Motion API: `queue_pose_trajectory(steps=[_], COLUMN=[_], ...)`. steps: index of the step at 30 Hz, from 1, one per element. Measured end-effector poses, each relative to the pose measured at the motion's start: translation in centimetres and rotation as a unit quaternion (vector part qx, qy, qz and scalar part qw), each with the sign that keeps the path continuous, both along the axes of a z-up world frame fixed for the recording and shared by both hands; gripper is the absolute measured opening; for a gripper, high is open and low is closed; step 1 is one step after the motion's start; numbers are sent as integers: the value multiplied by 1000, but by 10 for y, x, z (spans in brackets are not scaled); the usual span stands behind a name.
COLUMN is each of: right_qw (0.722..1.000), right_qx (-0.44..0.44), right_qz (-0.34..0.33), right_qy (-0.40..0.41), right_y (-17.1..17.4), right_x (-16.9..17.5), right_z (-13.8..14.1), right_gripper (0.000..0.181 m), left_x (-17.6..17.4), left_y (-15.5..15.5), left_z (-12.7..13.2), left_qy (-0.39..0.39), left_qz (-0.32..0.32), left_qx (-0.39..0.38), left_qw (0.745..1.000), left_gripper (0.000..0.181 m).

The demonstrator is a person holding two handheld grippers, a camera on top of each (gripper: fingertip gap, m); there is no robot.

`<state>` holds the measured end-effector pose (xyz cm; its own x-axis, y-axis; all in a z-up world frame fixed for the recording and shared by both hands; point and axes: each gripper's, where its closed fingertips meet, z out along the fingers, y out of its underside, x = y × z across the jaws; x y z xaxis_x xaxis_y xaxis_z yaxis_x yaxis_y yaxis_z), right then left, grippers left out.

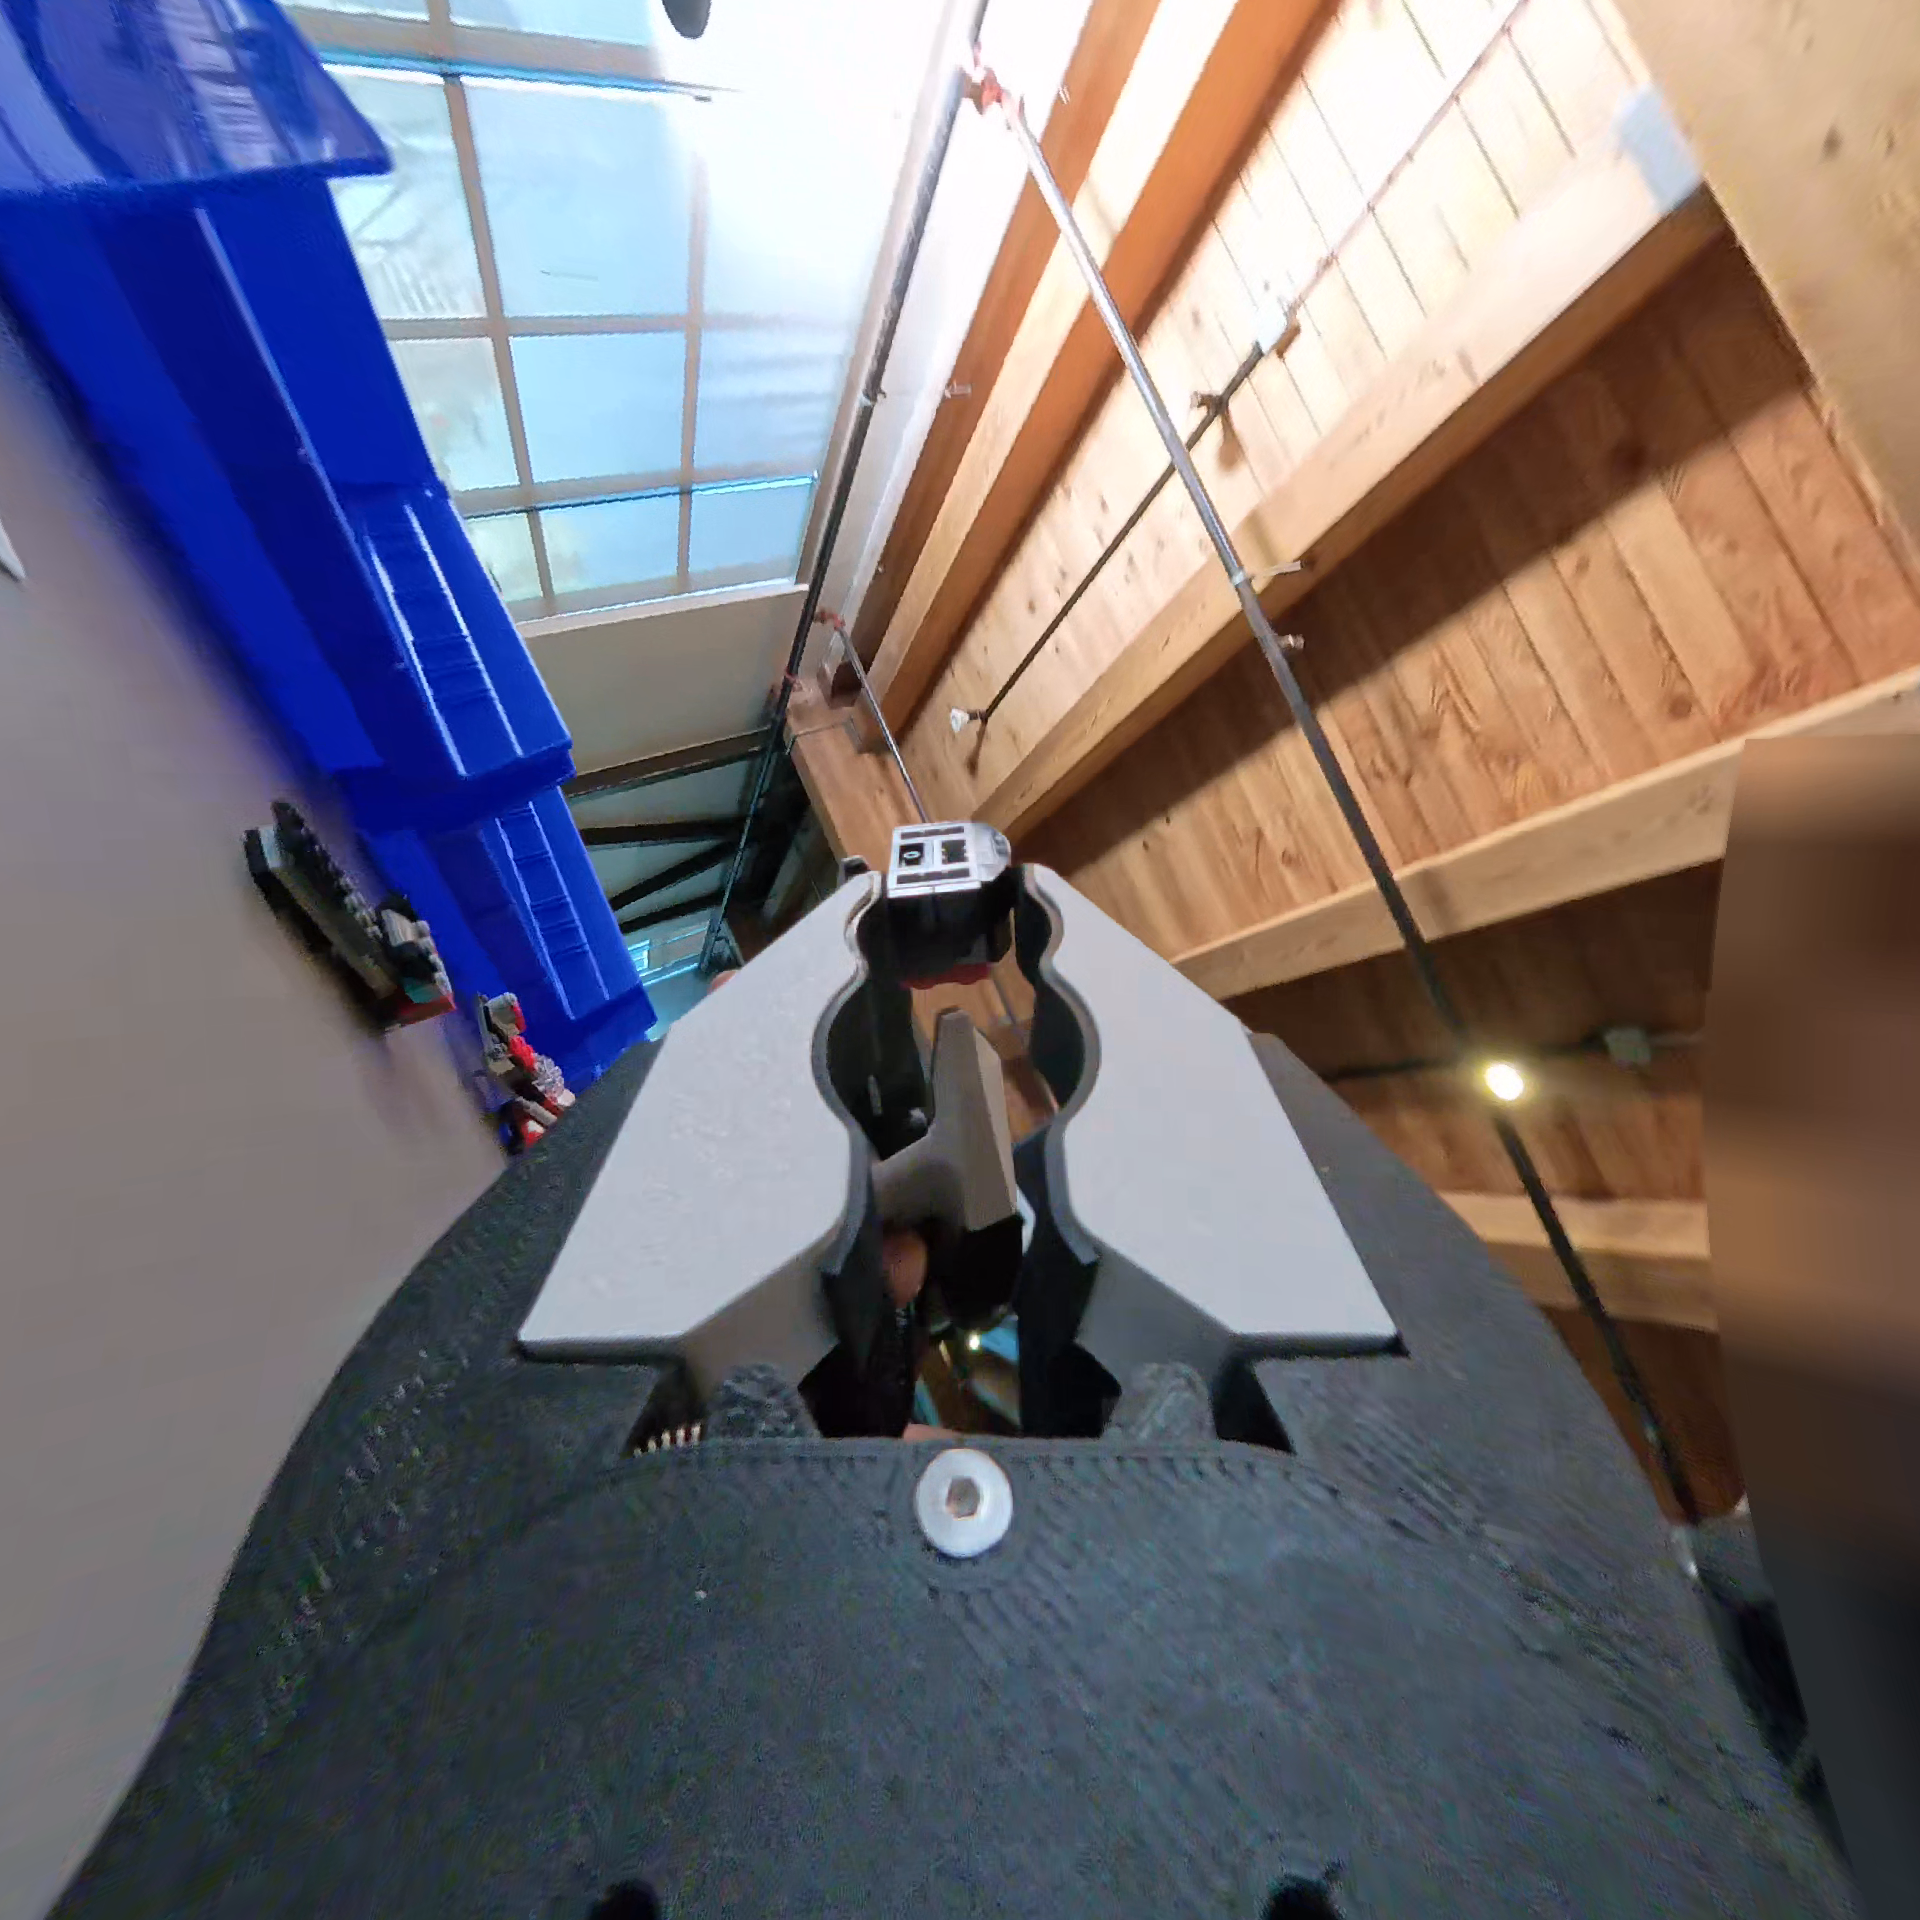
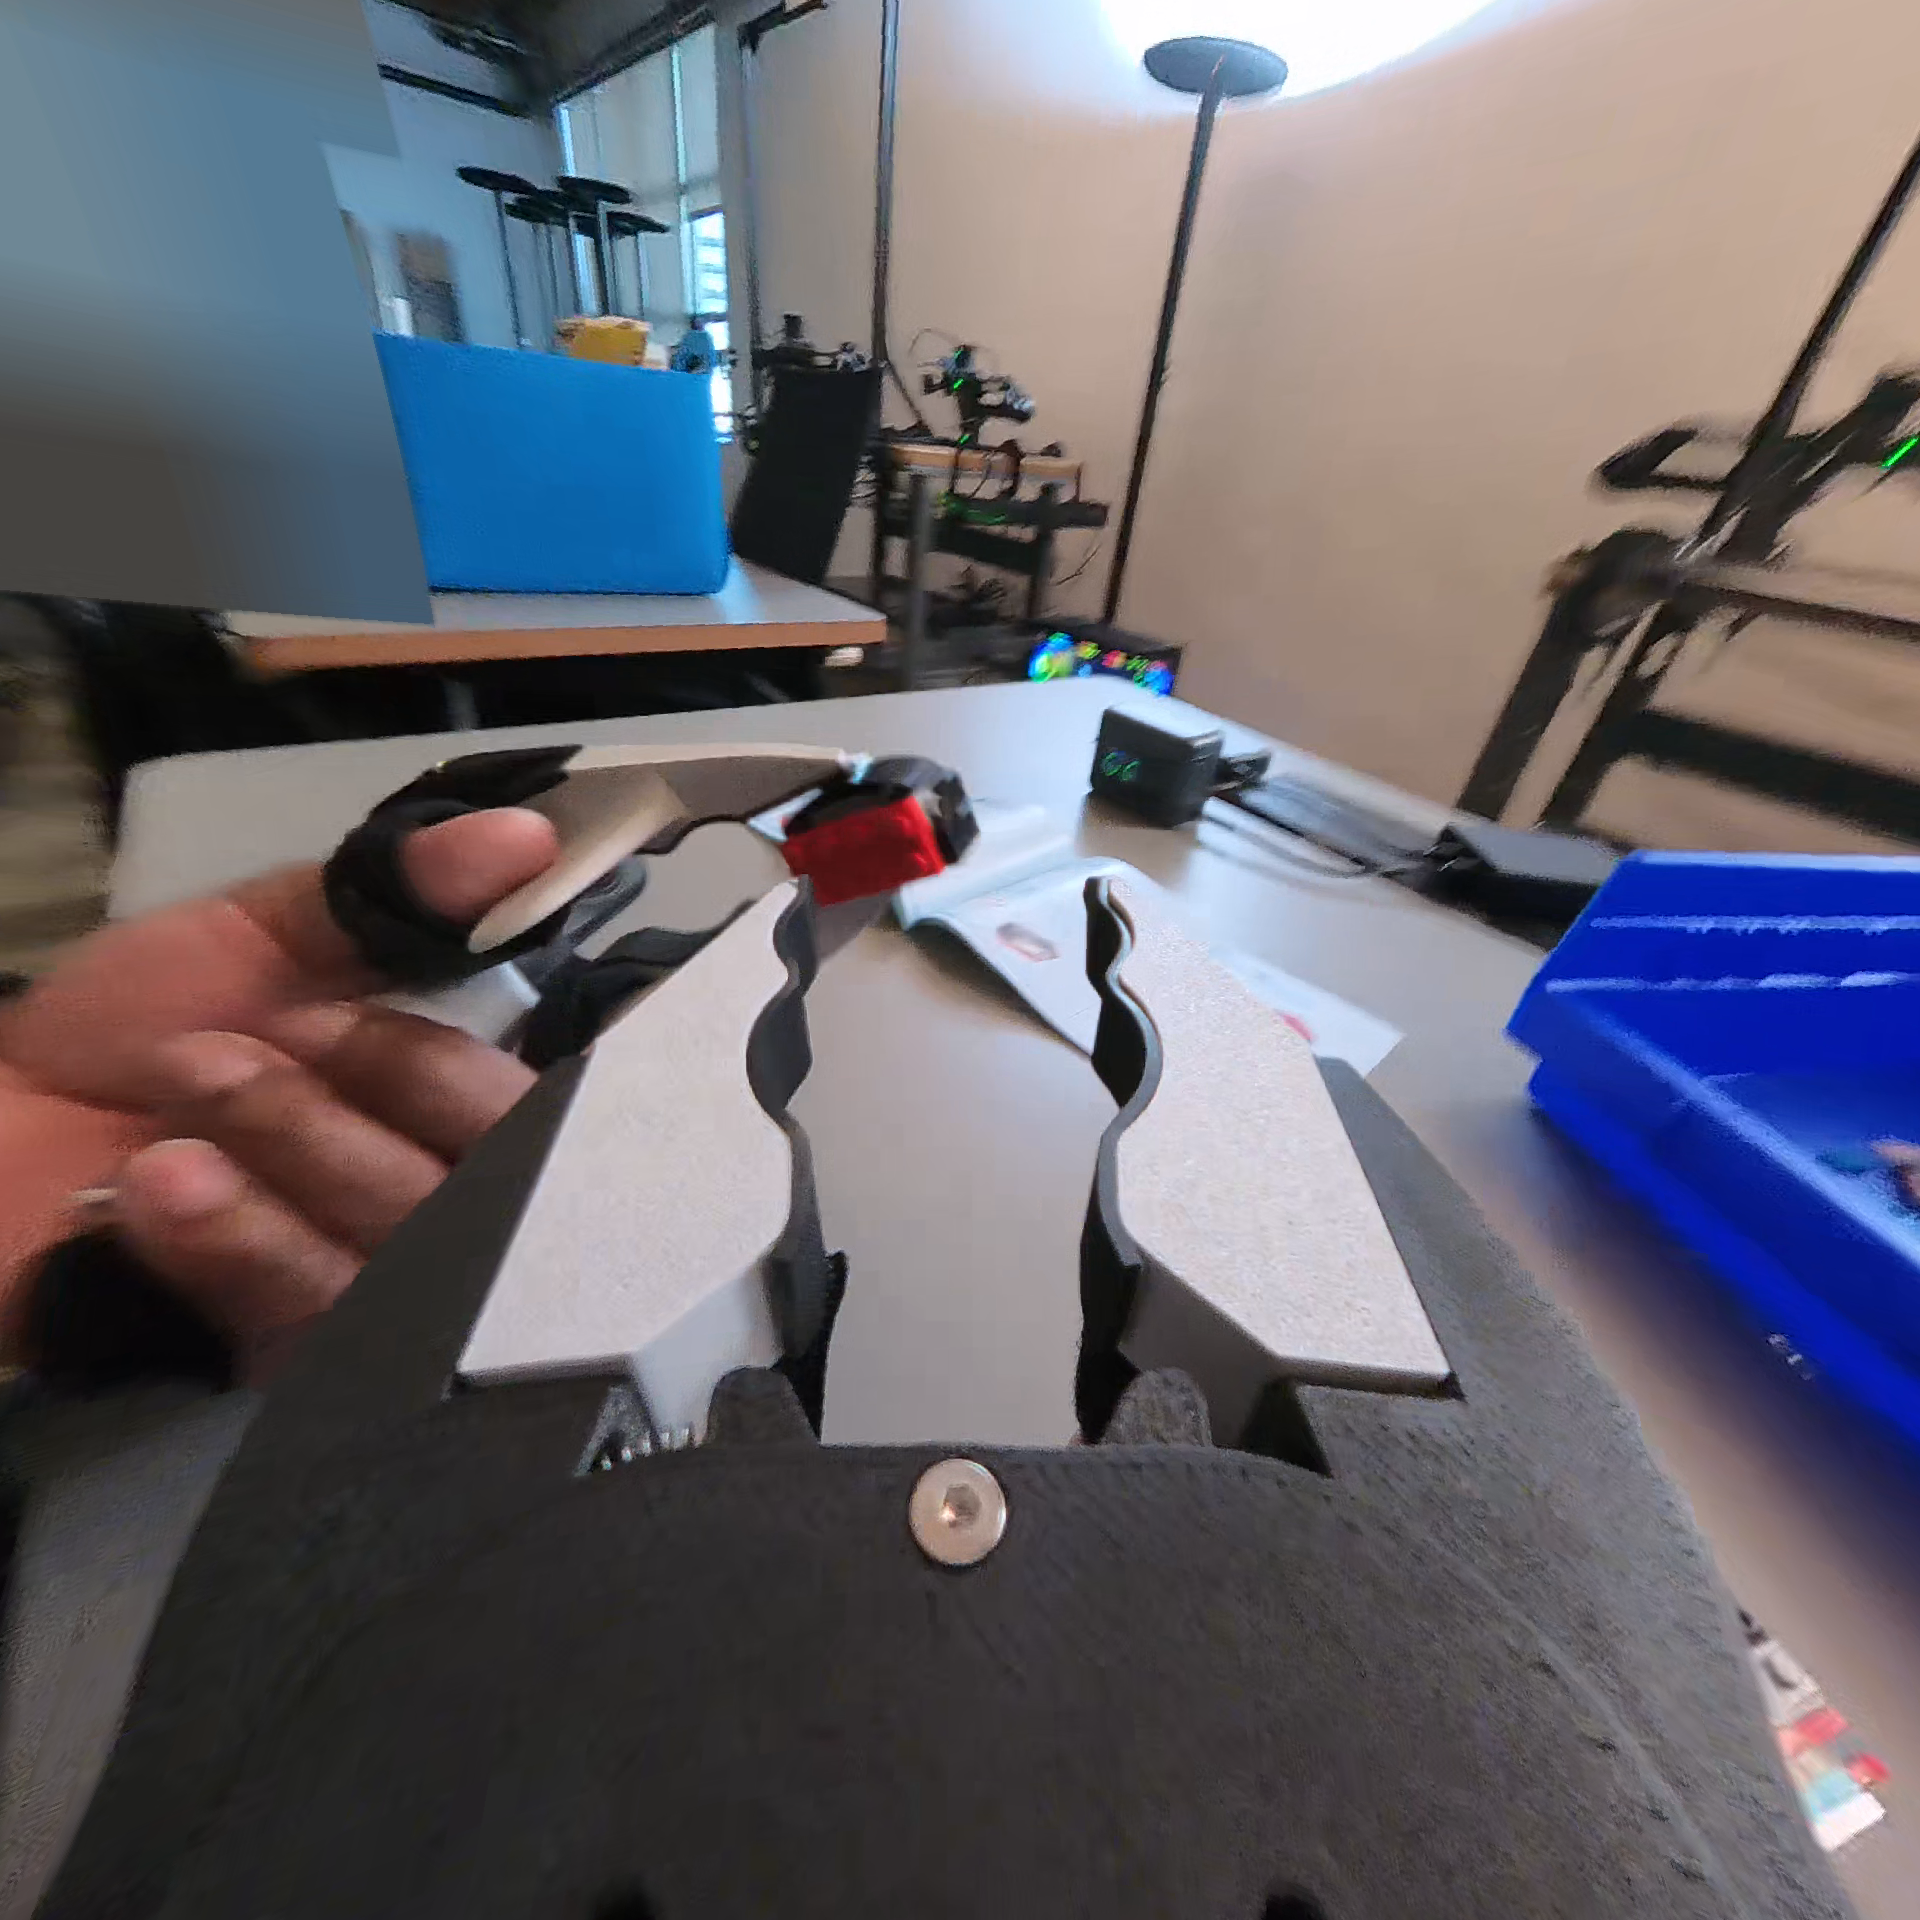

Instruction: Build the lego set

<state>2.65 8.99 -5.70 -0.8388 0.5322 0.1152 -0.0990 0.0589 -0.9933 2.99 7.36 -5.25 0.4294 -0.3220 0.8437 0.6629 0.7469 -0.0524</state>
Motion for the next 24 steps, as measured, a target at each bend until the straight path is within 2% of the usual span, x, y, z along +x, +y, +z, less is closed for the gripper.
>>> queue_pose_trajectory(steps=[7,12,15,17,20,22,24], right_qw=[992,985,983,980,975,961,935], right_qx=[80,118,129,155,207,271,334], right_qz=[-37,-65,-81,-84,-69,-32,-18], right_qy=[91,105,103,89,35,-43,-118], right_y=[-17,-19,-15,-12,-2,7,25], right_x=[3,-4,-9,-11,-14,-9,-6], right_z=[-15,-21,-20,-24,-35,-58,-82], right_gripper=[52,52,41,42,41,42,42], left_x=[-8,-8,-8,-9,-13,-17,-20], left_y=[7,15,20,23,16,4,-8], left_z=[-14,-20,-23,-26,-34,-37,-36], left_qy=[-61,-80,-87,-88,-84,-75,-64], left_qz=[1,-9,-18,-23,3,38,66], left_qx=[41,38,31,3,-77,-131,-163], left_qw=[997,996,996,996,994,988,982], left_gripper=[23,23,23,29,54,62,64])
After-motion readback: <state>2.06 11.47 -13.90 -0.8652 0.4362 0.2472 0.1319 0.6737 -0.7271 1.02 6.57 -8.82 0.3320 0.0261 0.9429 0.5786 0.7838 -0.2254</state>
